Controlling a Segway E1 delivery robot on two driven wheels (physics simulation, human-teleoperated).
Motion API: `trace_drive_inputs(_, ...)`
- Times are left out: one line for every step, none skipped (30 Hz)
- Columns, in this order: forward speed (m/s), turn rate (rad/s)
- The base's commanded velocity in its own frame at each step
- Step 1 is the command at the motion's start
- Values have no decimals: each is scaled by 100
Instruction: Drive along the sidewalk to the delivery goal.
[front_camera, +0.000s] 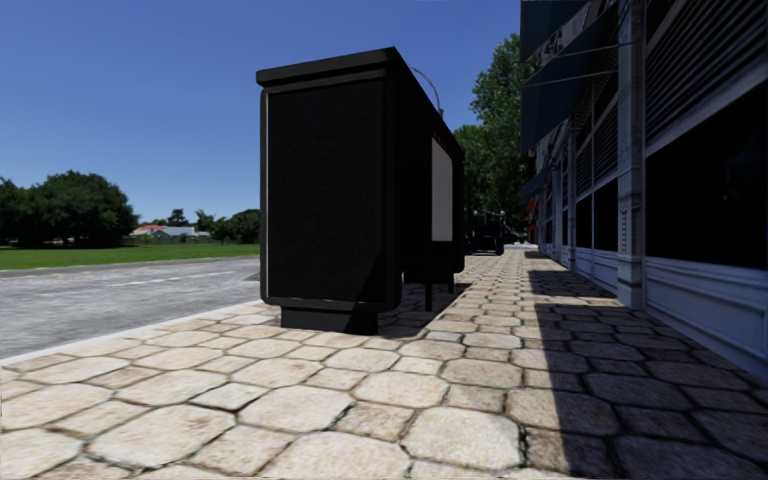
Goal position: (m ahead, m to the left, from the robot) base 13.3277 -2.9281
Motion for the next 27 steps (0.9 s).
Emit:
trace_drive_inputs(167, -73)
trace_drive_inputs(167, -73)
trace_drive_inputs(167, -73)
trace_drive_inputs(167, -73)
trace_drive_inputs(167, -73)
trace_drive_inputs(167, -73)
trace_drive_inputs(167, -73)
trace_drive_inputs(167, -73)
trace_drive_inputs(167, -73)
trace_drive_inputs(167, -73)
trace_drive_inputs(167, -73)
trace_drive_inputs(167, -73)
trace_drive_inputs(167, -64)
trace_drive_inputs(200, 0)
trace_drive_inputs(200, 0)
trace_drive_inputs(200, 0)
trace_drive_inputs(200, 0)
trace_drive_inputs(200, 0)
trace_drive_inputs(200, 0)
trace_drive_inputs(200, 0)
trace_drive_inputs(200, 0)
trace_drive_inputs(200, 0)
trace_drive_inputs(200, 0)
trace_drive_inputs(200, 0)
trace_drive_inputs(200, 0)
trace_drive_inputs(200, 0)
trace_drive_inputs(200, 0)
